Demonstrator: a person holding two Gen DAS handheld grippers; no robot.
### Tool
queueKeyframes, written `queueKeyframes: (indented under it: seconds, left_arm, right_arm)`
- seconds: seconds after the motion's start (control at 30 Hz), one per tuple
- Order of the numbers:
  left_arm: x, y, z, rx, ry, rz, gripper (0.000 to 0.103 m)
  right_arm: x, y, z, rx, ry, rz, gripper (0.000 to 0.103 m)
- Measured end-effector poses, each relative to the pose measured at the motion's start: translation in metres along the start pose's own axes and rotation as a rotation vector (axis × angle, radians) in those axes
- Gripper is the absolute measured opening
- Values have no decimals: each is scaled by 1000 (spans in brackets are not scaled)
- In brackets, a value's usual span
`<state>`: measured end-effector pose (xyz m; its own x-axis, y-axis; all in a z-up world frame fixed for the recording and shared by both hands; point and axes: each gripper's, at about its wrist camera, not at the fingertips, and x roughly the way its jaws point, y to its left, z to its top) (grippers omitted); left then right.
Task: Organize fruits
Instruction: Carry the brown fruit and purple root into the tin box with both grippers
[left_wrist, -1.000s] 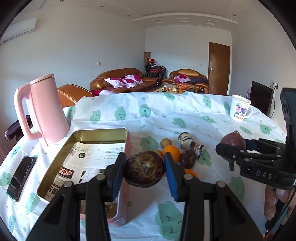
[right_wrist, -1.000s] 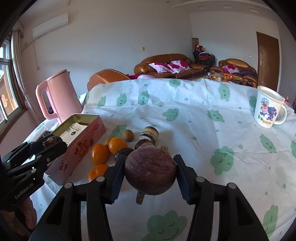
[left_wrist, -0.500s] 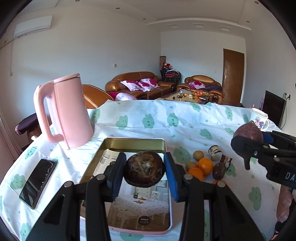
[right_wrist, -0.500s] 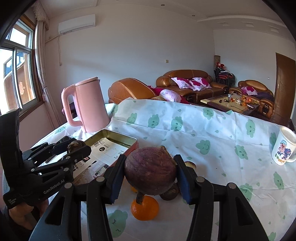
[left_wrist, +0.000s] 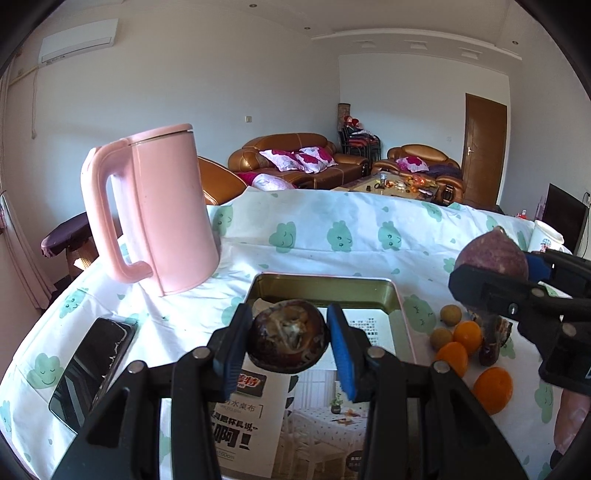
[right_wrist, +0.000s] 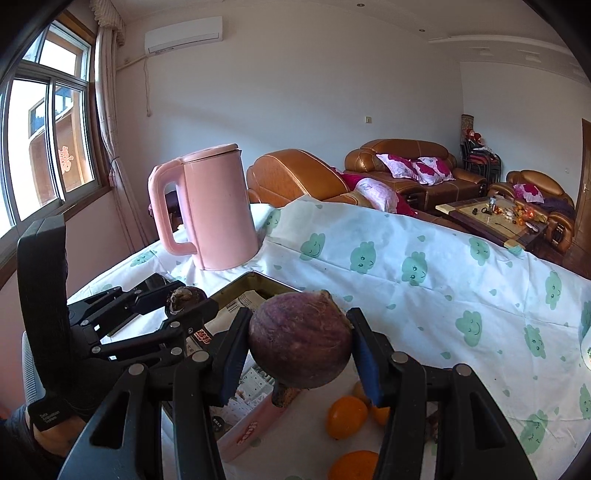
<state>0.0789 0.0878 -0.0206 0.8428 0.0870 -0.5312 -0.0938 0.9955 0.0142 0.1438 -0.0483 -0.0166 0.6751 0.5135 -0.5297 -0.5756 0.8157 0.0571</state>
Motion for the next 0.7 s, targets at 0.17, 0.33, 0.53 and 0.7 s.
queueKeyframes:
  seconds: [0.17, 0.33, 0.53, 0.7]
  left_arm:
    - [10, 9, -2, -6, 21, -6, 43]
    - [16, 13, -4, -10, 36, -4, 43]
    - [22, 17, -6, -9, 55, 1, 43]
    - [27, 20, -8, -9, 69, 5, 43]
  right_arm:
    - [21, 11, -2, -14, 23, 12, 54]
    - [35, 19, -9, -21, 45, 20, 54]
    - [46, 22, -17, -16, 70, 22, 54]
    - [52, 25, -21, -24, 84, 29, 54]
